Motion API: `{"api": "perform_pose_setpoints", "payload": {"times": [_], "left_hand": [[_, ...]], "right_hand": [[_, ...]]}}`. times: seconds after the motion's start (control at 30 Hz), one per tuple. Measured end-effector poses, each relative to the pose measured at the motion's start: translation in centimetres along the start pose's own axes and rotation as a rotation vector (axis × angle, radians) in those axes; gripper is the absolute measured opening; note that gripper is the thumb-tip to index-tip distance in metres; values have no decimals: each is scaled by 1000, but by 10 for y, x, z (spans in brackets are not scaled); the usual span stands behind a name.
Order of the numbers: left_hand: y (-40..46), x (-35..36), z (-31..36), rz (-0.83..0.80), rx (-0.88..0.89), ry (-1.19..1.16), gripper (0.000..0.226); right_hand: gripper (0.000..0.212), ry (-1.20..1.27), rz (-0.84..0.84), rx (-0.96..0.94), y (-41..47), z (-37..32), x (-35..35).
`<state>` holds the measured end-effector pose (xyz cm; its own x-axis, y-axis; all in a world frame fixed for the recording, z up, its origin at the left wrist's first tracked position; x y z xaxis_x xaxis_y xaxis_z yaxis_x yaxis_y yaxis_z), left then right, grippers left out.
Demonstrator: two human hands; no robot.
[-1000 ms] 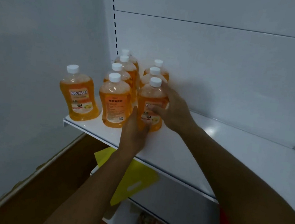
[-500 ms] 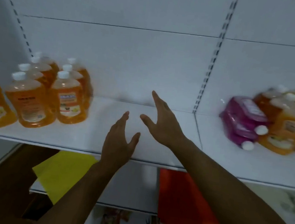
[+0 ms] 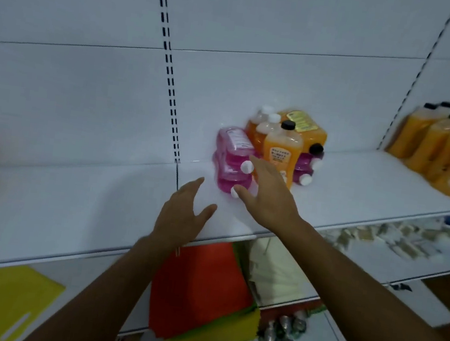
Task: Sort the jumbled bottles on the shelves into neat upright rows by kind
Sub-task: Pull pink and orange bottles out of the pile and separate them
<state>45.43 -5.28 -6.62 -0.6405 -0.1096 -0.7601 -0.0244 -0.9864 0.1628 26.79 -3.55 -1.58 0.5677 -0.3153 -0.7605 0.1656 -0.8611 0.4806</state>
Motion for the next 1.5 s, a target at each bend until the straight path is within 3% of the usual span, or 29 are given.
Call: {"api": "perform_pose_setpoints", "payload": {"times": [0.27, 0.47, 0.57, 0.77, 0.93, 1.03, 1.17, 1.23, 1.4, 1.5], "left_hand": [[82, 1, 26, -48, -16, -148, 72], [158, 6, 47, -132, -2, -372, 42], [185, 14, 48, -120, -13, -412, 43], [204, 26, 46, -91, 32, -521, 41], [204, 23, 31, -95, 31, -608, 38], [192, 18, 11, -114, 155, -472, 56], [158, 7, -7, 0, 156, -199, 82], [137, -3, -9, 101, 173, -147, 80], [61, -27, 4, 442, 257, 257, 72], [19, -25, 27, 299, 298, 93, 78]], "right_hand": [[67, -77, -3, 14, 28, 23, 8], [72, -185, -80, 19, 59, 22, 30], [76, -211, -124, 72, 68, 25, 41], [85, -253, -151, 60, 74, 28, 47], [71, -183, -96, 18, 76, 20, 46], [56, -108, -25, -37, 74, 8, 39], [48, 41, 20, -150, 65, -8, 38], [44, 50, 28, -170, 57, -19, 34], [44, 99, 25, -248, 20, -36, -8], [40, 101, 18, -266, -11, -34, -49]]}}
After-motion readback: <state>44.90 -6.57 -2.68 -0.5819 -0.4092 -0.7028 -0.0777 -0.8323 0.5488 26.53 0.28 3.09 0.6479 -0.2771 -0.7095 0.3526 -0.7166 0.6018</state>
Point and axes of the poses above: each hand's wrist, its own y-axis towards the middle knuckle, its own x-axis out of the palm, z = x × y, the point moved 2 cm from there along y, towards the middle knuckle, and after that the axes turned 13 degrees about -x, right-handed, at the moved point
